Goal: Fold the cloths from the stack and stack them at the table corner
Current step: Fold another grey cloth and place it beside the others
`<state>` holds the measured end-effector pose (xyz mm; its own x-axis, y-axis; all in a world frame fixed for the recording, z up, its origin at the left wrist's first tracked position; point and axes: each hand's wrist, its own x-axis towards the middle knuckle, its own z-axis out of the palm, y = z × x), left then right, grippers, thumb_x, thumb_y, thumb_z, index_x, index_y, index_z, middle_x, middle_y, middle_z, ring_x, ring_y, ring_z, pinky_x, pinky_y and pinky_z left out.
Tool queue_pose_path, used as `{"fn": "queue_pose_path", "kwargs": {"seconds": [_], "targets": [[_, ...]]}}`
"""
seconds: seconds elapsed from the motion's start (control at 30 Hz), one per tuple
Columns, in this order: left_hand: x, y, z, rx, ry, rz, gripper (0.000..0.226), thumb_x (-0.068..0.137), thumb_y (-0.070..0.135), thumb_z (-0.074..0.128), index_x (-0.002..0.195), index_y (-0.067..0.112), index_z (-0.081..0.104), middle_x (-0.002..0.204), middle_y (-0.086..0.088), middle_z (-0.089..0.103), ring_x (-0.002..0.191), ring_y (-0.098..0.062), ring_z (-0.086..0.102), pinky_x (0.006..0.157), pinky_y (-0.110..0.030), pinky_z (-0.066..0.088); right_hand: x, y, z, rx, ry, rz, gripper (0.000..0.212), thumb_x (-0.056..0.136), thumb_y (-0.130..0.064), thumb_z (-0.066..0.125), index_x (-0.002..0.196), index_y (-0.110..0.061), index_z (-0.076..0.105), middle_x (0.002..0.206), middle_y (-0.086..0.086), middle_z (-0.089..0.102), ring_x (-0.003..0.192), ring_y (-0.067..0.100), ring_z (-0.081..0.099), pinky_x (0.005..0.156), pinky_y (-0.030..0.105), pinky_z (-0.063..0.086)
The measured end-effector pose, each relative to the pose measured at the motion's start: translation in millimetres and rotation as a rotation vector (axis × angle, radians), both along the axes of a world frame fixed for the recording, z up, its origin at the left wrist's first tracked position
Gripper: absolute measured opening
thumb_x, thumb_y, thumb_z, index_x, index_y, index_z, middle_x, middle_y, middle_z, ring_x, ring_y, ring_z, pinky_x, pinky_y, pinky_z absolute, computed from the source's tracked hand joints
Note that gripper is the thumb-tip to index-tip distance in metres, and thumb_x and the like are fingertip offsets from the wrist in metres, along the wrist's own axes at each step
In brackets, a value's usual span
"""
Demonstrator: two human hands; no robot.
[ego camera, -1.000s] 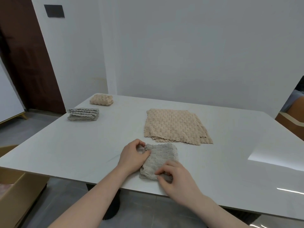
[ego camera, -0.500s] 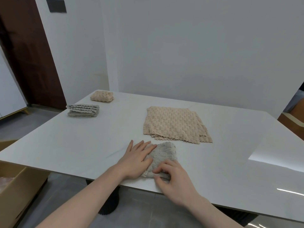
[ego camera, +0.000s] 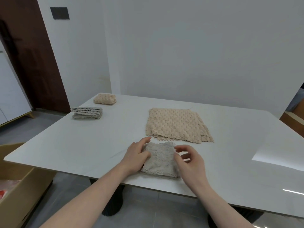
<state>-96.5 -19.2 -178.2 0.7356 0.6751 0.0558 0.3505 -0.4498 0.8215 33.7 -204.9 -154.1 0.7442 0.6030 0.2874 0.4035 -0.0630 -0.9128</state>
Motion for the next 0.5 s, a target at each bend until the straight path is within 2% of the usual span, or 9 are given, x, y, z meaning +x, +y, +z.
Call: {"fn": "queue_pose_path", "kwargs": {"seconds": [0.07,0.13,0.2,0.3,0.4,0.5], "targets": [[2,2,-2,0.06,-0.021,0.097,0.062,0.088,0.041,0.051,0.149,0.031,0.048,0.146,0.009,0.055,0.137,-0.016,0.044,0.118,-0.04,0.032,13,7,3,-0.135,-0.014,-0.017,0.024,0.089,-0.026,0.071,0.111,-0.035,0.066,0.108,-0.017,0.067,0.078,0.006,0.062,0.073,0.023,0.051],[4,3,-4,0.135,0.014,0.203,0.055,0.094,0.047,0.052,0.144,0.026,0.052,0.136,0.009,0.059,0.13,-0.015,0.05,0.115,-0.04,0.035,29,15,2,-0.308,0.015,-0.021,0.045,0.089,-0.04,0.07,0.131,-0.028,0.058,0.121,-0.011,0.062,0.097,0.01,0.063,0.088,0.029,0.05],[7,2,-5,0.21,0.081,0.254,0.051,0.093,0.049,0.055,0.139,0.028,0.056,0.125,0.013,0.062,0.123,-0.015,0.052,0.112,-0.038,0.036,43,25,1,-0.462,0.046,0.004,0.063,0.087,-0.049,0.069,0.141,-0.022,0.051,0.124,-0.006,0.06,0.111,0.015,0.06,0.096,0.032,0.045],[9,0,-2,0.235,0.14,0.228,0.049,0.09,0.047,0.057,0.136,0.032,0.059,0.117,0.018,0.062,0.12,-0.015,0.053,0.108,-0.036,0.033,55,38,6,-0.578,0.1,0.086,0.062,0.082,-0.049,0.074,0.135,-0.021,0.058,0.114,-0.008,0.068,0.103,0.014,0.067,0.095,0.034,0.052],[12,1,5,0.184,0.192,0.205,0.055,0.086,0.046,0.06,0.139,0.034,0.056,0.12,0.016,0.062,0.122,-0.015,0.053,0.109,-0.038,0.033,60,47,14,-0.641,0.149,0.151,0.039,0.079,-0.037,0.078,0.114,-0.022,0.07,0.108,-0.003,0.073,0.094,0.013,0.069,0.087,0.033,0.058],[18,7,13,0.146,0.278,0.165,0.062,0.08,0.049,0.059,0.14,0.034,0.056,0.121,0.013,0.061,0.122,-0.018,0.052,0.107,-0.039,0.036,66,49,19,-0.682,0.199,0.175,0.03,0.079,-0.027,0.08,0.106,-0.017,0.074,0.096,0.004,0.072,0.078,0.017,0.061,0.069,0.028,0.049]]}}
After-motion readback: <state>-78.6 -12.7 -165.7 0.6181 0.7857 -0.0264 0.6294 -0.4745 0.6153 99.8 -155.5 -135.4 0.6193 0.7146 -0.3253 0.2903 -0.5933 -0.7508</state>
